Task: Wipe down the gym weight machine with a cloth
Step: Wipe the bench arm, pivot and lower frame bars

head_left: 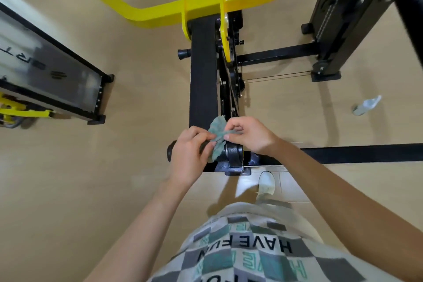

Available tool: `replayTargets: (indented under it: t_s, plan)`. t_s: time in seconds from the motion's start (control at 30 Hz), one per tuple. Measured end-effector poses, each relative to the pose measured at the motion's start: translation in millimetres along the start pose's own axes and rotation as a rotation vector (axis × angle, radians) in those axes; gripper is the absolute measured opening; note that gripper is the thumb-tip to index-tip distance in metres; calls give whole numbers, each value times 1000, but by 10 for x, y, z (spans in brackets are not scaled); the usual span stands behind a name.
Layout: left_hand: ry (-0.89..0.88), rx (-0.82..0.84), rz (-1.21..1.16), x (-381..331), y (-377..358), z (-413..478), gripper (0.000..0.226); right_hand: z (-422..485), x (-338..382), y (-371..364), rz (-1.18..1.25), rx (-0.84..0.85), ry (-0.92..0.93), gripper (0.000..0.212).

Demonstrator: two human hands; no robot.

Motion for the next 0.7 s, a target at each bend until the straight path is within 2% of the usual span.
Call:
replayTargets:
  t_s: [0.13,0.23,0.4,0.47,0.6,0.7]
  plan:
    - [-62,-12,-13,46,8,-244,9,-358,182,-209,-209,-193,148,4]
    - [-121,-58,-20,90,-34,-389,10,-574,216,-389,-450,-330,144,8]
    - [-88,-139,-91,160,-264,-670,10,-844,141,-695,-568,-455,219,14]
    - [-51,-144,-121,202,-367,-775,10,-945,101,-810,-645,-482,217,9]
    - [-9,-139,-171,286,-558,-865,11,-1026,46,-1040,-806,-546,179,11]
    - [-51,-139,-147,348,-641,-923,14,-1044,89,-1182,-833,-612,121,8]
Point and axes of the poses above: each hand's wrist, its own z-axis towards the middle knuckle, its own y-axis out of the back of the hand, x = y × z, the point moved 2 cm from there along z, towards the middle knuckle, and after that the axes turned 4 degrees about y, right-handed, at the moved point
